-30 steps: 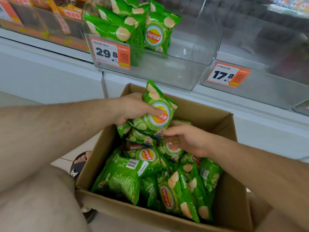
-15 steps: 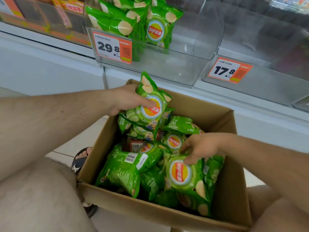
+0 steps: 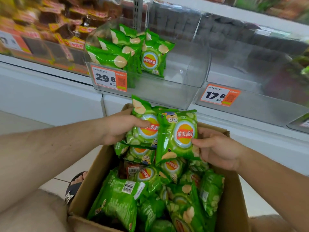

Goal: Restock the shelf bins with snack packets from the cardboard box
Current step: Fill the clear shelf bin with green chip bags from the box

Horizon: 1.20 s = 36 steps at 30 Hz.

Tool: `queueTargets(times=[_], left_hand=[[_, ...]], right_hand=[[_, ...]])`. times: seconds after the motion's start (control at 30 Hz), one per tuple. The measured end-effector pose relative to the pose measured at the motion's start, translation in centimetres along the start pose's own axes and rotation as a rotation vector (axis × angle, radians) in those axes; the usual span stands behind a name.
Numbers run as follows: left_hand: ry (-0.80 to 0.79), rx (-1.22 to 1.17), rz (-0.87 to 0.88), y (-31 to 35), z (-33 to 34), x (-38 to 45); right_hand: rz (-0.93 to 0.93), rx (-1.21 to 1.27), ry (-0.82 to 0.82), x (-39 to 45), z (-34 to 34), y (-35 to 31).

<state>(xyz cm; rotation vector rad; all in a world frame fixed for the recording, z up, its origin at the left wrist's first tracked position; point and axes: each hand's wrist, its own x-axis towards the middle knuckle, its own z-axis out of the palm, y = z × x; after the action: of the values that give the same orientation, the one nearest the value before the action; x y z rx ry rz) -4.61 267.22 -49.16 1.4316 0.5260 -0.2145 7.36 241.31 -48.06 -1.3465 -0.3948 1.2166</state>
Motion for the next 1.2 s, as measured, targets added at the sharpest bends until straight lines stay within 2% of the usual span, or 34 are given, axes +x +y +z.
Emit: queueTargets(times=[0.13, 0.2, 0.3, 0.43, 0.53, 0.67, 0.8, 0.93, 1.07, 1.2], left_hand=[[-0.007, -0.014, -0.005, 0.5, 1.0, -0.3], [0.005, 0.002, 0.006, 0.7, 0.8, -0.5], [0.062, 0.055, 0.02, 1.3, 0.1, -0.8], [0.054, 0.165, 0.023, 1.9, -0.3, -1.0], [-0.037, 0.241, 0.013, 2.2, 0.9, -1.3], [-0.163, 0.325, 0.003, 2.3, 2.7, -1.9], [-0.27, 0.218, -0.031, 1.7, 2.9, -2.0], [-0.414, 0.22, 0.057, 2.1, 2.9, -2.7], [-0.38, 0.241, 0.05, 2.5, 3.5, -2.9], [-0.261, 0.206, 0.058, 2.9, 3.9, -3.2]], right_hand=[[-0.063, -0.017, 0.012, -0.3, 0.4, -0.7], [-0.119, -0.095, 0.089, -0.3, -0.1, -1.7], [-0.222, -0.444, 0.181, -1.2, -0.8, -4.2], [-0.179, -1.012, 0.062, -2.1, 1.4, -6.9], [-0.162, -1.218, -0.015, -1.6, 4.3, -7.6], [-0.27, -1.208, 0.011, -0.2, 5.8, -7.3], [-0.348, -1.01, 0.087, 0.8, 5.7, -6.6], [-0.438, -0.858, 0.179, 1.0, 5.9, -6.1], [-0.525, -0.738, 0.209, 1.0, 6.3, -5.7], [-0.573, -0.873, 0.316, 0.5, 6.8, -5.9]])
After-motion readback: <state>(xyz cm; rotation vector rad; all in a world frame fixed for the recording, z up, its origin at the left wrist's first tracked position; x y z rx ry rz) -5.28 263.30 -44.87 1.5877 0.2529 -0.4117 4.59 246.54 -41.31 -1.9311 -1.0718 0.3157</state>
